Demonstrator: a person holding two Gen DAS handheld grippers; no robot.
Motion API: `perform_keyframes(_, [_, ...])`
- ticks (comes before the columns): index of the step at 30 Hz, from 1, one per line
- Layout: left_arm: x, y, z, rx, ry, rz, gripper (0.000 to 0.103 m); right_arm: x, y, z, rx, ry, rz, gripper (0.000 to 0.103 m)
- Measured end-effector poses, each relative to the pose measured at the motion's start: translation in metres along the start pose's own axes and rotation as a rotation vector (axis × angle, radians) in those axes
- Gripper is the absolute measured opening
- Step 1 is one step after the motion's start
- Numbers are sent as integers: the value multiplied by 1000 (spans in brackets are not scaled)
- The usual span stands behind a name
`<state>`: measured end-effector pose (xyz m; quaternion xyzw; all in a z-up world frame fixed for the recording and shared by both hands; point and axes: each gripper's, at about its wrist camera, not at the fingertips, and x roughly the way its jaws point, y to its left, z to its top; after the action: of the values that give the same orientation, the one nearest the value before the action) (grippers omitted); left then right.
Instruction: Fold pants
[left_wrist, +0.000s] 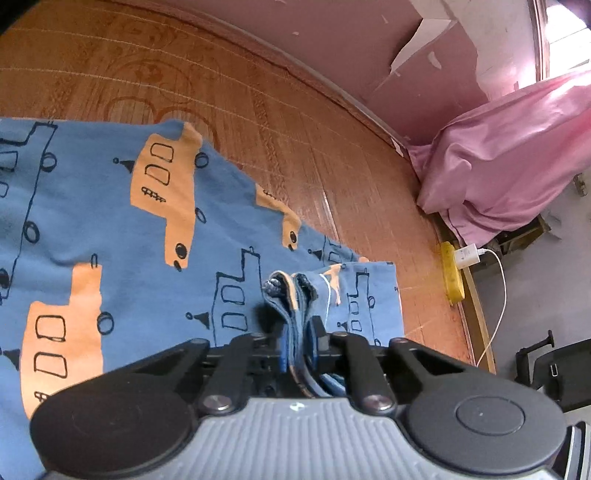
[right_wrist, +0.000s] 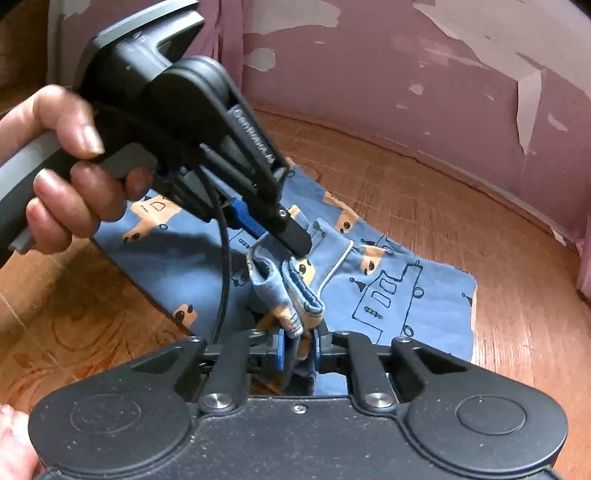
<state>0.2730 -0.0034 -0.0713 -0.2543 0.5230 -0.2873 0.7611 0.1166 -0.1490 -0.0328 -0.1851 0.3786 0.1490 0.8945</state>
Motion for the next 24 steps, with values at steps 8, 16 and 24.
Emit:
perform_keyframes(8, [-10,-10,3,83,6,25,9,-12,18,6,-102,-16,-19,13])
perform_keyframes(16, [-46,-1,24,173,-3,32,7,-13,49,46,-214,-57,34,13])
perform_keyframes(24, [-97,38,30,214,-70,172,7,16,105,74,-289,-56,177,17])
